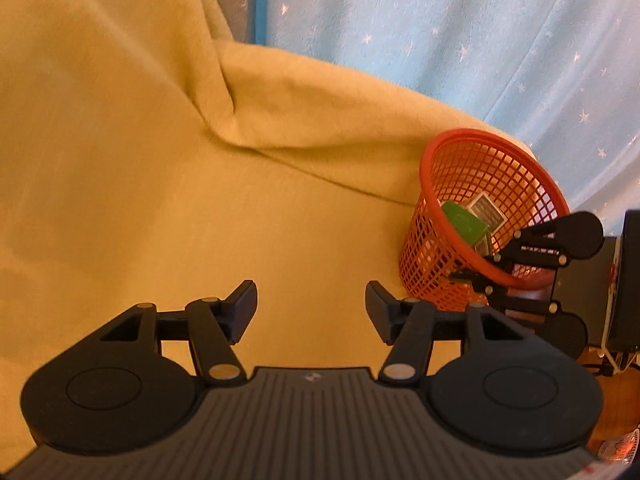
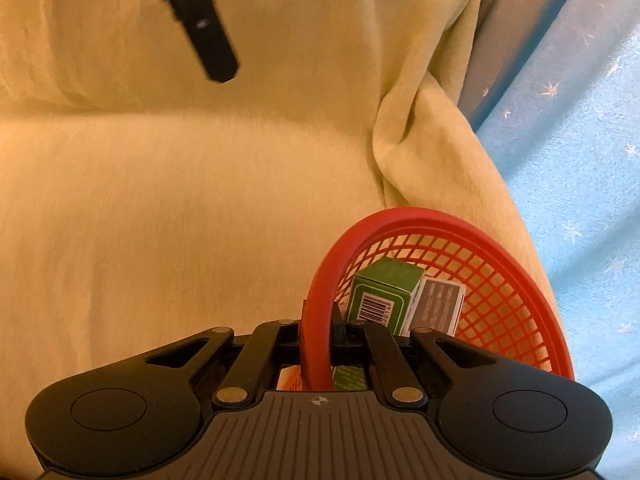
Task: Organize objects
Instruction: 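Lower the red wastebasket with the right tool toward the floor beside the sofa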
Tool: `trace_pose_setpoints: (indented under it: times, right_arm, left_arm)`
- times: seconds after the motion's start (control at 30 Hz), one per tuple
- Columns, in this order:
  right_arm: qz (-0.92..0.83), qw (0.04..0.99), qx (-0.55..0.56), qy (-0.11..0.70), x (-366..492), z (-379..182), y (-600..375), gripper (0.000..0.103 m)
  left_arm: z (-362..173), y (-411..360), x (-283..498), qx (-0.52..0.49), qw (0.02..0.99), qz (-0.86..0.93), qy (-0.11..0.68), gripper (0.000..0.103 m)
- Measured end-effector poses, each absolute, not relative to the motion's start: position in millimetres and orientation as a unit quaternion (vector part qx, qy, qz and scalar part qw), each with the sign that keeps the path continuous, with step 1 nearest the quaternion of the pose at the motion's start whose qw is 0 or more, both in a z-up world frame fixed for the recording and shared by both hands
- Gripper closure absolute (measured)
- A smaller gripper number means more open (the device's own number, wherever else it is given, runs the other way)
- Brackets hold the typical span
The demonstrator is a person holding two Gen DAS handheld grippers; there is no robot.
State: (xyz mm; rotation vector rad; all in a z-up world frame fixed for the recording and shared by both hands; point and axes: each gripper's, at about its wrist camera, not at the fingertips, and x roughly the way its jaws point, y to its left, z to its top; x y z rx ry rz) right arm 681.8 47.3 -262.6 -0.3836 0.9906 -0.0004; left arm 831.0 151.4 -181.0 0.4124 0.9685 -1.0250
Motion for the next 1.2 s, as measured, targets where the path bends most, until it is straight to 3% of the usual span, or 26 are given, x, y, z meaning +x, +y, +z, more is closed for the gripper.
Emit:
trace_pose_setpoints:
  times: [0.6, 1.2]
  right_arm:
    - [0.014, 0.795, -0.201, 0.573, 675.1, -268.9, 52.0, 0.101]
    - [0.114, 0.751, -0.305, 0.575, 627.6, -254.6, 106.5, 0.099]
  left_arm:
    - [-194.1, 192.2, 802.4, 0.170, 0.731, -0.459, 0.476, 0.044]
    - [-195.9, 228.1, 775.0, 0.177, 0.731, -0.447, 0.485, 0.044]
